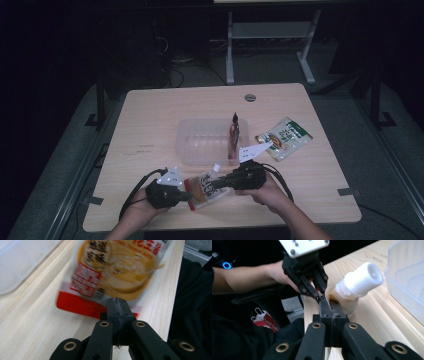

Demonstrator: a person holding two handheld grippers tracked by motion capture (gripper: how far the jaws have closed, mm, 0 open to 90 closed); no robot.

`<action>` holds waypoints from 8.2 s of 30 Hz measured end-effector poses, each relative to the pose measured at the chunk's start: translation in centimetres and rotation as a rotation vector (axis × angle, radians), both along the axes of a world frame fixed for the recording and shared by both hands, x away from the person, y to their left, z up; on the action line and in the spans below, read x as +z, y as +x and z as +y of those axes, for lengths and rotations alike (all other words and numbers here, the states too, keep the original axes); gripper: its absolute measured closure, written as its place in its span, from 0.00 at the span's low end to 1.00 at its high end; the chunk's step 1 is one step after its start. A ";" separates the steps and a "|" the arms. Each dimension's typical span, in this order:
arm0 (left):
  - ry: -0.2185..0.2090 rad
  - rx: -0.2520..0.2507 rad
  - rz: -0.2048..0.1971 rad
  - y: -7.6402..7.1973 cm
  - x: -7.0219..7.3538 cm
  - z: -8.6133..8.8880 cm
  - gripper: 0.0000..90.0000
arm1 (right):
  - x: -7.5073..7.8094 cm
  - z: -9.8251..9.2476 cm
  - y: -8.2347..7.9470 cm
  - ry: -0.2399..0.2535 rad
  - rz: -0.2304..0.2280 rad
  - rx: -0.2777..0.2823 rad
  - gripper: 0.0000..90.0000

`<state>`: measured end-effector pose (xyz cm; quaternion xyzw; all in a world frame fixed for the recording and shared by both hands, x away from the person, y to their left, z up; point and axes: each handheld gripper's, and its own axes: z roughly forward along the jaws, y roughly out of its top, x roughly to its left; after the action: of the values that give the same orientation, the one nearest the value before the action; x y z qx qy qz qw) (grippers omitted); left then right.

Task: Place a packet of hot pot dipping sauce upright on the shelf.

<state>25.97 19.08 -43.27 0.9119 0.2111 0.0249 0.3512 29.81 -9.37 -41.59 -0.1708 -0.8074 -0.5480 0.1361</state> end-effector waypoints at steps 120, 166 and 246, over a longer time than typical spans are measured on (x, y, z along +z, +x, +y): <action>-0.016 0.100 0.024 1.2 -0.4 2.9 0.56 | 6.6 1.6 8.9 0.047 -0.169 -0.305 1.00; -0.011 0.093 0.029 1.2 -0.6 2.9 0.56 | 6.0 1.9 8.2 -0.066 -0.223 -0.322 0.80; 0.014 0.011 0.028 0.7 -0.9 1.7 0.42 | 0.3 -15.7 5.9 -0.395 -0.154 -0.737 0.99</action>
<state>26.62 20.83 -44.18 0.9134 0.2206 0.0156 0.3417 35.74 -25.11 -41.27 -0.4296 -0.7895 -0.4060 -0.1650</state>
